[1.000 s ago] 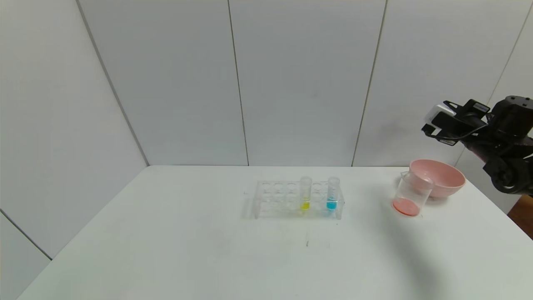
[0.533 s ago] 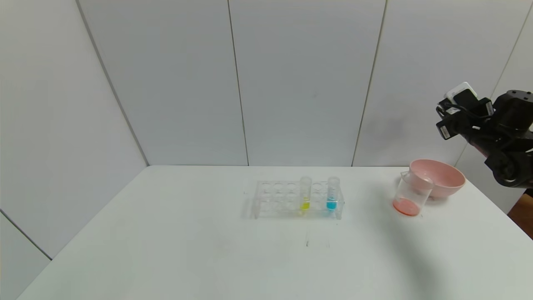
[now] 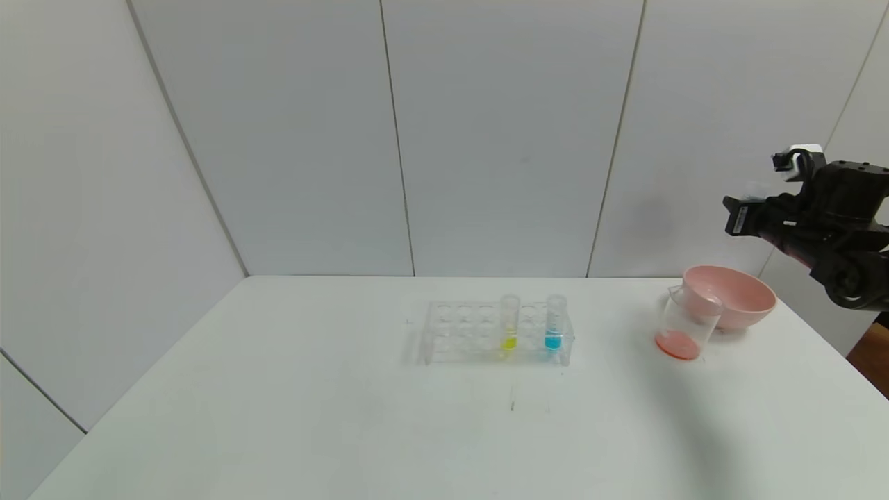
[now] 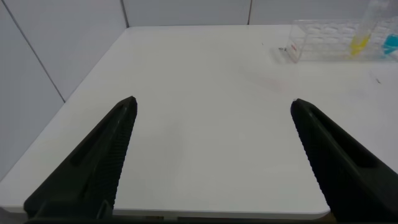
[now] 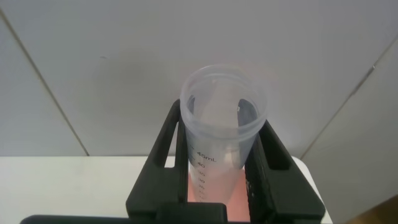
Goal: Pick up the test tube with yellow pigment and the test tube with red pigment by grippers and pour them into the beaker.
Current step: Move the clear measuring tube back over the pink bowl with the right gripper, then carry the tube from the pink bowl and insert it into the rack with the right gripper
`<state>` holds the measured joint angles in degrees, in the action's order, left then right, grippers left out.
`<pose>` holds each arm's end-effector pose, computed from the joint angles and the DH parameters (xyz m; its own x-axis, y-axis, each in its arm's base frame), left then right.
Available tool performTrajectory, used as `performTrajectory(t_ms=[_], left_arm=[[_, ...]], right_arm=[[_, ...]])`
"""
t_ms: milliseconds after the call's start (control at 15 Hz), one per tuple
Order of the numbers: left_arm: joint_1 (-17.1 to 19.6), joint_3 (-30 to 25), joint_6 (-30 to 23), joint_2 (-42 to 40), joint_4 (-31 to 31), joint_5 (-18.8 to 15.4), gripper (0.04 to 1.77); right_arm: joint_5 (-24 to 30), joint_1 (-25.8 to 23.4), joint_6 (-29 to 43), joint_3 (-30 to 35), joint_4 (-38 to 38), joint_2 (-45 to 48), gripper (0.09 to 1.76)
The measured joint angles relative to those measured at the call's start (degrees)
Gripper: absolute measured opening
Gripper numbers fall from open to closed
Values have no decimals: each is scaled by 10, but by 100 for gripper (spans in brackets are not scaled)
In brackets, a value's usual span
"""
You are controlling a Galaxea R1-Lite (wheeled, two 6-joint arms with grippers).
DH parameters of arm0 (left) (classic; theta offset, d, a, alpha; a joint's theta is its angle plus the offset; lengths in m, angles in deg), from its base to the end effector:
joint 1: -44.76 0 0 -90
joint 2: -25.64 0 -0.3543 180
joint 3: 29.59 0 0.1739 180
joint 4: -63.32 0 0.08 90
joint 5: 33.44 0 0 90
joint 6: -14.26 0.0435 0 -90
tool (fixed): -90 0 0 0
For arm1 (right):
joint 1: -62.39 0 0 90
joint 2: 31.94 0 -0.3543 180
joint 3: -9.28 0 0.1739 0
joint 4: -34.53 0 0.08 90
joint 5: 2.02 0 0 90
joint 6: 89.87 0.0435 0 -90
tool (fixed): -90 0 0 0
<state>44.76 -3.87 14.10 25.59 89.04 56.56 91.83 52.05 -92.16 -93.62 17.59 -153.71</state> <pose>-0.0742 0.0000 0.0754 1.0000 0.0000 0.0009 0.0000 1.0000 -0.0028 0.4672 -0.0823 0.2408 0.9930 -0.1129 -0.0336 0.1117 0.9930 -0.0377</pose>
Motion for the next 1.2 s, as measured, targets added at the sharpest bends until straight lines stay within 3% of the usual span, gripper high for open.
performTrajectory(t_ms=[333, 800, 933, 1200], left_arm=[[0, 0, 0, 0, 0, 0, 176], [0, 0, 0, 0, 0, 0, 176], [0, 0, 0, 0, 0, 0, 176], [0, 0, 0, 0, 0, 0, 176]], right_arm=[[3, -28, 37, 26, 10, -12, 58], [1, -31, 42, 68, 12, -32, 58], [2, -29, 38, 72, 9, -36, 84], [0, -29, 31, 71, 5, -39, 119]])
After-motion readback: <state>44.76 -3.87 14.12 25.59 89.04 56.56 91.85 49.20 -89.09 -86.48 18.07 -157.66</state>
